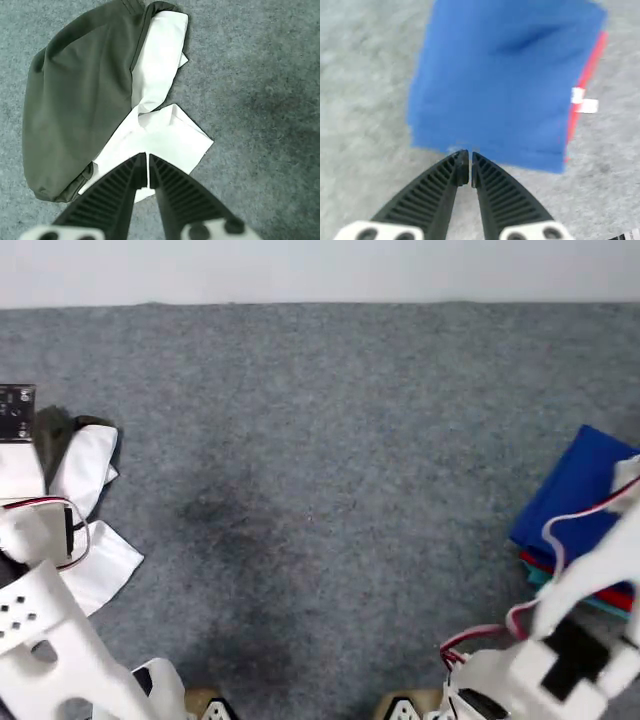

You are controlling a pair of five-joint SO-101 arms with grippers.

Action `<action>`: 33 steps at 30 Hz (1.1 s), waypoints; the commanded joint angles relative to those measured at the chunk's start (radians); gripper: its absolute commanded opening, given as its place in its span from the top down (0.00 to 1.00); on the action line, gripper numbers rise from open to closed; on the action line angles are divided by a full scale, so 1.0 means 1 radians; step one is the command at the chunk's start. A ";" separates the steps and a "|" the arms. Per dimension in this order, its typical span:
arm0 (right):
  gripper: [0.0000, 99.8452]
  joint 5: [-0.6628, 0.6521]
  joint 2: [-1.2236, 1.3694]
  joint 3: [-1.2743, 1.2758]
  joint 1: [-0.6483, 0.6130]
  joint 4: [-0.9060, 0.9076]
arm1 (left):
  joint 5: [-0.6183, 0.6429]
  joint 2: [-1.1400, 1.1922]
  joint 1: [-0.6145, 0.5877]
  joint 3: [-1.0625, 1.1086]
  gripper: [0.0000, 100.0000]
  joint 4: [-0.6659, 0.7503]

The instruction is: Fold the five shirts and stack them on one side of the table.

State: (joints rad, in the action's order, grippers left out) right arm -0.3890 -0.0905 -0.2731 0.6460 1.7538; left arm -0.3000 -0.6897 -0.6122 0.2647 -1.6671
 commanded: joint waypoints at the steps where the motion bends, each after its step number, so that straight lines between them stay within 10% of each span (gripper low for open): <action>1: 0.99 0.014 -0.188 0.170 -0.085 0.039 | -0.066 0.028 0.006 -0.005 0.96 0.037; 11: 0.99 0.014 -0.443 0.571 -0.179 0.035 | -0.216 0.350 -0.015 0.005 0.78 0.080; 33: 0.99 0.011 -0.796 0.839 -0.177 0.041 | -0.295 0.957 0.017 0.030 0.77 0.281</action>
State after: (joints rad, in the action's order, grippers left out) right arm -0.3859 -0.8209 0.5616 0.4818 1.7538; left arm -0.5884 0.2693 -0.6291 0.2908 -1.4047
